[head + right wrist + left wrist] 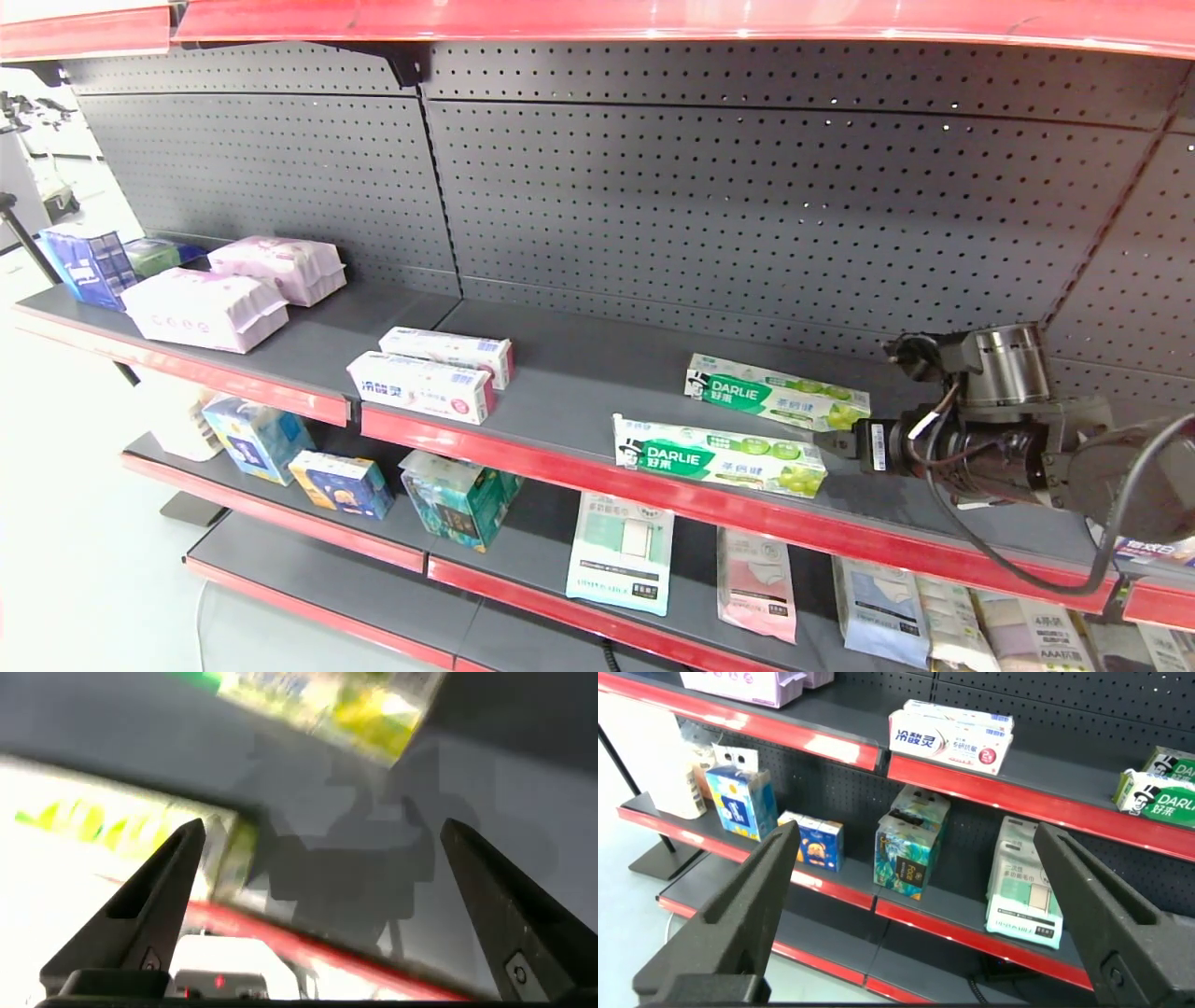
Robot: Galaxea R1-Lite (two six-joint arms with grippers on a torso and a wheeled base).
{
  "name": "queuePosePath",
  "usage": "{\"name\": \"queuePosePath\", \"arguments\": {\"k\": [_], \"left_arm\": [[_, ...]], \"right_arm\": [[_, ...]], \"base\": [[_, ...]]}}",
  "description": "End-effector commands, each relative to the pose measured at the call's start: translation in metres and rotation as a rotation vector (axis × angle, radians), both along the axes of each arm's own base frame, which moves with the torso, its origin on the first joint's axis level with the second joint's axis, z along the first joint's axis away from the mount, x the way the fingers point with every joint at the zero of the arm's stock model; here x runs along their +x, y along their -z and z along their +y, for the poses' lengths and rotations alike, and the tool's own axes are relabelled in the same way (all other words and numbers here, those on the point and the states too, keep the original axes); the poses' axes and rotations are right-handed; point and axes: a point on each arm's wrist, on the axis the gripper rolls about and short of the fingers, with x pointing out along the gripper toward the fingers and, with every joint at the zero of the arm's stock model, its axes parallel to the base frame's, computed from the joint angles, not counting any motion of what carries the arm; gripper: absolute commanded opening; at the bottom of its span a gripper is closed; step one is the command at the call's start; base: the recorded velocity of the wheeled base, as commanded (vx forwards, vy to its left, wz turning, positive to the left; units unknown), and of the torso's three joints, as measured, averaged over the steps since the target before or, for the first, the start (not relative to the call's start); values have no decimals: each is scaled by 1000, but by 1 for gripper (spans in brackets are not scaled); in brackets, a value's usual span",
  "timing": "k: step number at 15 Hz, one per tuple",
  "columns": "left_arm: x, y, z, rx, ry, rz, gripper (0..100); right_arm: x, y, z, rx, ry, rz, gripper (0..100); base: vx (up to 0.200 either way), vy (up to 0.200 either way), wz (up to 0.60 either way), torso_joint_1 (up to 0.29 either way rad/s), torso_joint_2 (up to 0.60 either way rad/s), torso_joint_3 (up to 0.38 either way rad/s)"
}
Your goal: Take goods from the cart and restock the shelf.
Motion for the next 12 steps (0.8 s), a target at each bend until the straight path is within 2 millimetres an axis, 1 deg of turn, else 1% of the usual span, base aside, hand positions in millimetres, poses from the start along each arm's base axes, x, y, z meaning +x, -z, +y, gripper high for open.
{"name": "queuePosePath", "arguments": {"k": [1, 4, 12], "left_arm": [[0, 0, 0, -1, -1, 0, 100], [0, 0, 0, 0, -1, 0, 100], [0, 0, 0, -1, -1, 0, 100]], "right_arm": [[9, 2, -2, 0, 11, 0, 100], [15, 7, -3, -16, 33, 8, 100], [20, 16, 0, -26, 31, 31, 100]], "base": [[0, 0, 0, 0, 0, 0], [0, 0, 0, 0, 0, 0], [0, 0, 0, 0, 0, 0]]}}
